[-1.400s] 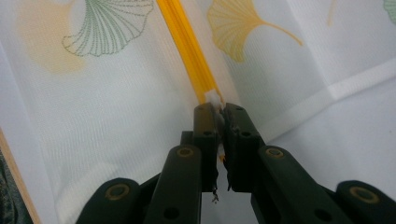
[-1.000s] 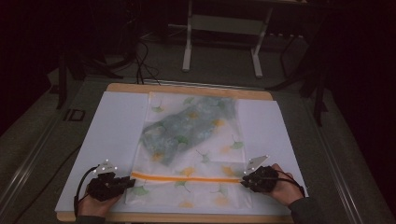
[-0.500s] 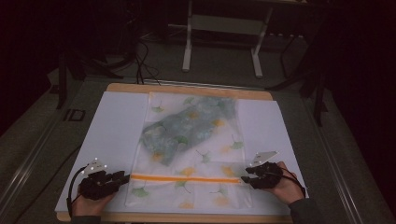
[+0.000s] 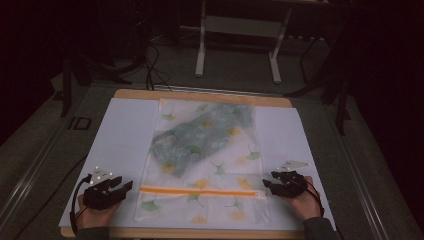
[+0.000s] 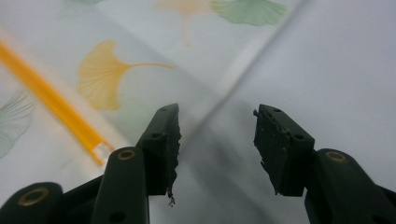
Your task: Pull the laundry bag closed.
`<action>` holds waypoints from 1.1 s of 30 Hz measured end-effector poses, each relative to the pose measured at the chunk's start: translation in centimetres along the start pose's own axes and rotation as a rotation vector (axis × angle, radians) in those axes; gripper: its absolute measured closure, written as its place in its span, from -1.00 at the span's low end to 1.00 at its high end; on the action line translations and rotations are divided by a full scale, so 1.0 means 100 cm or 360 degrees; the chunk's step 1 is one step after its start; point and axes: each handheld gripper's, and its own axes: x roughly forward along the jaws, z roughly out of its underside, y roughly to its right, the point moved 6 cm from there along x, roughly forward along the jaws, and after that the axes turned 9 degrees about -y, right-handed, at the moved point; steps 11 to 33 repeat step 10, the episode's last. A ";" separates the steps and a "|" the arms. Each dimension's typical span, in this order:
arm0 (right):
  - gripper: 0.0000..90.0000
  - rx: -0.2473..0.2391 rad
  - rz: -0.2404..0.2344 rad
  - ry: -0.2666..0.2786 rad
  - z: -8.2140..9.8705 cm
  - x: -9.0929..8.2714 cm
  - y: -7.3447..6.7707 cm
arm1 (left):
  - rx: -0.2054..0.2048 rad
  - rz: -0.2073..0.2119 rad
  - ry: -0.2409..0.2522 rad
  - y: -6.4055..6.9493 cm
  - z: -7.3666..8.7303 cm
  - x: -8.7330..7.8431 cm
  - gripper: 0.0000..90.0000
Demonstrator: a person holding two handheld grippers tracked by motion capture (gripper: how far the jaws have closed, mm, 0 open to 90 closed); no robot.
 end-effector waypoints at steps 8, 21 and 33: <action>0.08 0.0132 0.0182 0.0146 0.015 0.006 0.015 | -0.0047 -0.0185 -0.0033 -0.014 0.000 0.013 0.01; 0.03 0.0157 0.0205 0.0166 0.015 0.005 0.017 | -0.0052 -0.0195 -0.0036 -0.015 0.000 0.014 -0.03; 0.03 0.0157 0.0205 0.0166 0.015 0.005 0.017 | -0.0052 -0.0195 -0.0036 -0.015 0.000 0.014 -0.03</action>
